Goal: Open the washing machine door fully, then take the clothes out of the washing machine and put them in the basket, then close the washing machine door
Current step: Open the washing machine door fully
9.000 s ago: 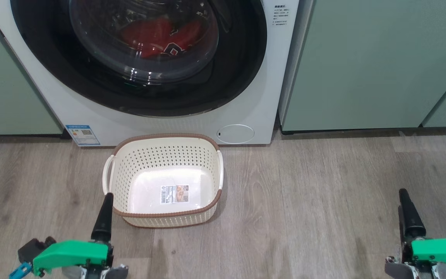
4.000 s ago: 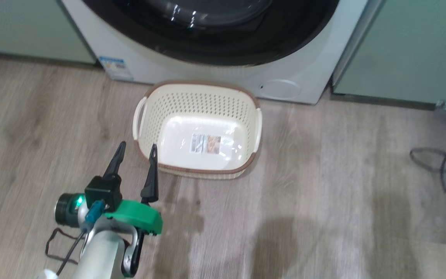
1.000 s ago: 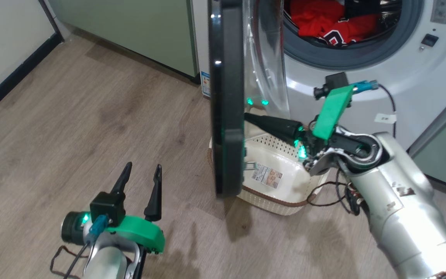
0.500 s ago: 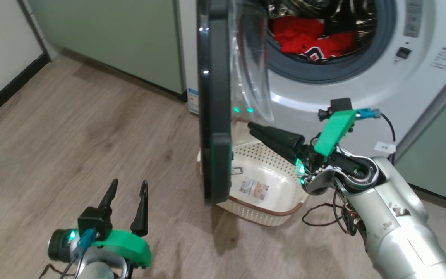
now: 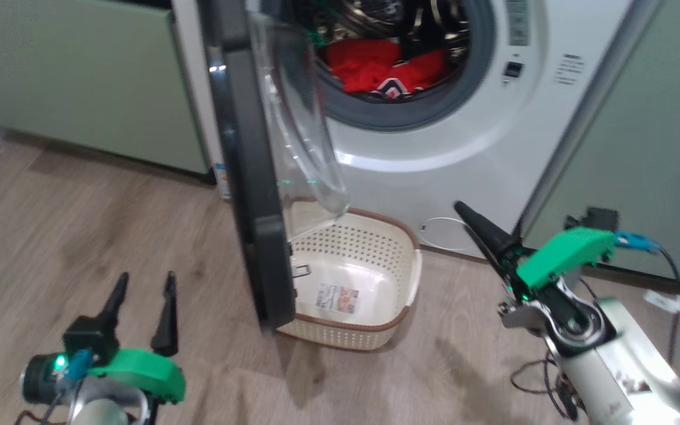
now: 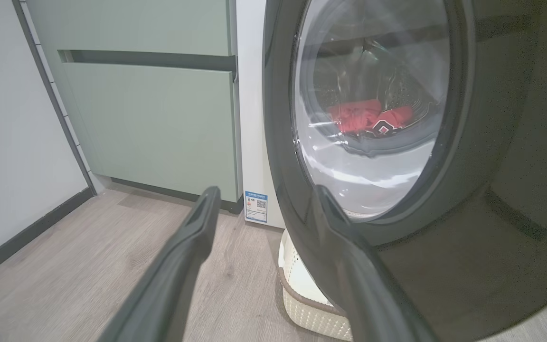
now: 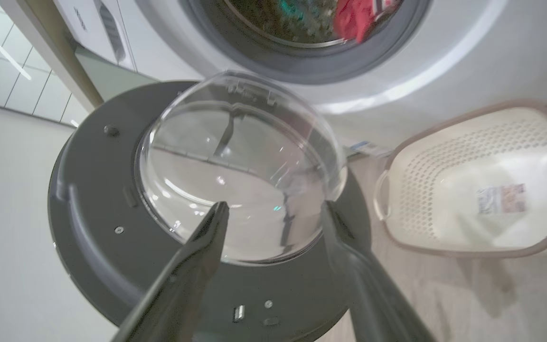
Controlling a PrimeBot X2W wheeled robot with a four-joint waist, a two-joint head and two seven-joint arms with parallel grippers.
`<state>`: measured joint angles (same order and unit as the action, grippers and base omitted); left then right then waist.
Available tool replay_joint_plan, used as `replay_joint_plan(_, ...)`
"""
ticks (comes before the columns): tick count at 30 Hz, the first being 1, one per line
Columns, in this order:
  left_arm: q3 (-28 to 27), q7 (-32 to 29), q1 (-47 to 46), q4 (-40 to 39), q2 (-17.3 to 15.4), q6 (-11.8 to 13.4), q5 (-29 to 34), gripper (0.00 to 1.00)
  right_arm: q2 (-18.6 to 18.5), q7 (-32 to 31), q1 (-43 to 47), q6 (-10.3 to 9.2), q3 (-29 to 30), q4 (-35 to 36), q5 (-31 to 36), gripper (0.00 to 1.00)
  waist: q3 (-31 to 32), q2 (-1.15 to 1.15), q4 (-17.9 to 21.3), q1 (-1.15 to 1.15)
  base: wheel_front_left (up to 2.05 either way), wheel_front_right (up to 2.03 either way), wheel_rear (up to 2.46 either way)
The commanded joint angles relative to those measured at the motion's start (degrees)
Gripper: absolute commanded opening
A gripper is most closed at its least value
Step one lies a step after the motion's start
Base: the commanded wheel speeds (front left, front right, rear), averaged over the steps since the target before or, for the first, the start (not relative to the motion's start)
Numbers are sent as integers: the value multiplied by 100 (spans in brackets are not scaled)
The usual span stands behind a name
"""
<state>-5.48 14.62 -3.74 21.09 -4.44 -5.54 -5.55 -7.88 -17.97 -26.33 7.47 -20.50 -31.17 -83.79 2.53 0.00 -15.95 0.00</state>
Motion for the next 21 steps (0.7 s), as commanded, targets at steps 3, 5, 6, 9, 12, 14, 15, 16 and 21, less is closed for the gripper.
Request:
replay_joint_plan(3,-328,38,-216,-166,-142,-30,41,100,-187,586,106,2,-150,326,206,100,75,0,249,0,0,0,0)
replay_joint_plan(5,-426,38,-213,-160,-166,-47,39,100,-349,1072,318,2,-209,406,317,100,99,0,341,0,0,0,0)
replay_joint_plan(6,-474,38,-205,-158,-176,-55,39,100,-445,1362,425,2,-254,423,415,100,114,0,385,0,0,0,0)
replay_joint_plan(9,-596,38,-173,-155,-188,-77,42,100,-688,2273,714,2,-358,421,644,100,140,0,504,0,0,0,0)
replay_joint_plan(12,-661,38,-126,-155,-173,-103,45,100,-939,3045,877,2,-579,324,960,100,162,0,627,0,0,0,0)
replay_joint_plan(14,-692,38,-94,-157,-156,-115,59,100,-1080,3252,939,2,-631,267,1263,100,175,0,687,0,0,0,0)
replay_joint_plan(15,-714,38,-86,-157,-149,-120,62,100,-1108,3282,968,2,-564,259,1437,100,182,0,716,0,0,0,0)
replay_joint_plan(16,-733,38,-80,-164,-138,-124,62,100,-1116,3289,990,2,-271,307,1731,100,183,0,744,0,0,0,0)
replay_joint_plan(21,-772,38,-75,-181,-81,-145,82,100,-710,3294,1535,2,1107,850,3655,100,221,0,784,0,0,0,0)
